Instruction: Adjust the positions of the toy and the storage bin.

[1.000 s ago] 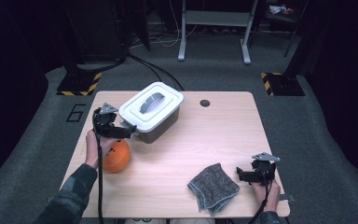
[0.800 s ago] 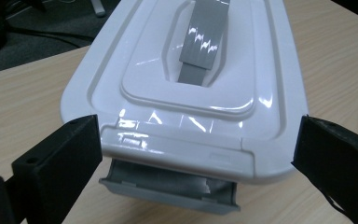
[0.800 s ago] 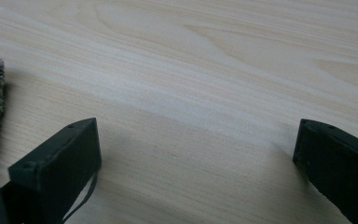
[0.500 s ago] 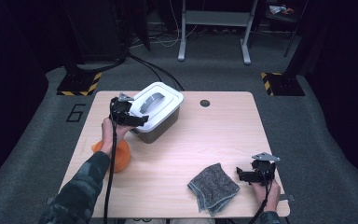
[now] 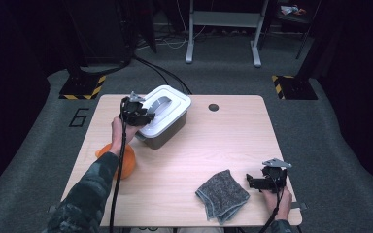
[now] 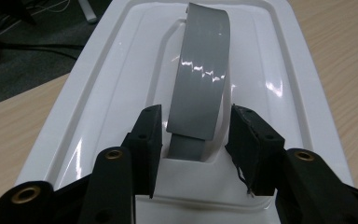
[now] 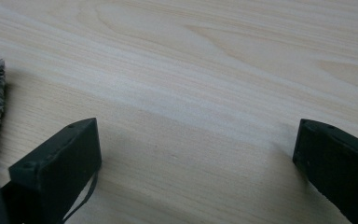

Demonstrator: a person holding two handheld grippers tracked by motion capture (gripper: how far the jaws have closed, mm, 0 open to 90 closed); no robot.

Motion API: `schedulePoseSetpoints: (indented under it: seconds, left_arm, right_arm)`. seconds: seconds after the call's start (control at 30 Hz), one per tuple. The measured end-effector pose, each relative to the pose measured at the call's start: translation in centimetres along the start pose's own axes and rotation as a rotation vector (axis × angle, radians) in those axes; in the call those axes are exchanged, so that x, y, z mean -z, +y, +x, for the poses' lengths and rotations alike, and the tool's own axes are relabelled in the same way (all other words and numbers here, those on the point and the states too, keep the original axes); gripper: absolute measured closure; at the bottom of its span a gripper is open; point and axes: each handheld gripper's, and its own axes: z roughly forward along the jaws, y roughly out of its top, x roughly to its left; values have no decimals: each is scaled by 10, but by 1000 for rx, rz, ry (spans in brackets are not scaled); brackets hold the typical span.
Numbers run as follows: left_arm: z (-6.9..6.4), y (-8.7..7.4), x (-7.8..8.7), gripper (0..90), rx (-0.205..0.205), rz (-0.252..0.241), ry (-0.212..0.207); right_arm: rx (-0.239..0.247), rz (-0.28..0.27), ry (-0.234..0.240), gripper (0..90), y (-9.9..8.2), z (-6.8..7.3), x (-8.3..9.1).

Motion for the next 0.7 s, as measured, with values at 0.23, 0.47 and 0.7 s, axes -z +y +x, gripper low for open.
schedulePoseSetpoints:
  seconds: [0.23,0.47,0.7]
  left_arm:
    - [-2,-1,-1,634,24,-11,6]
    - [-11,-1,1,634,32,2,24]
    - [-26,-1,0,636,57,-11,23]
  right_arm:
    - [0,0,0,0,0,0,0]
    - [1,0,0,0,0,0,0]
    - [1,0,0,0,0,0,0]
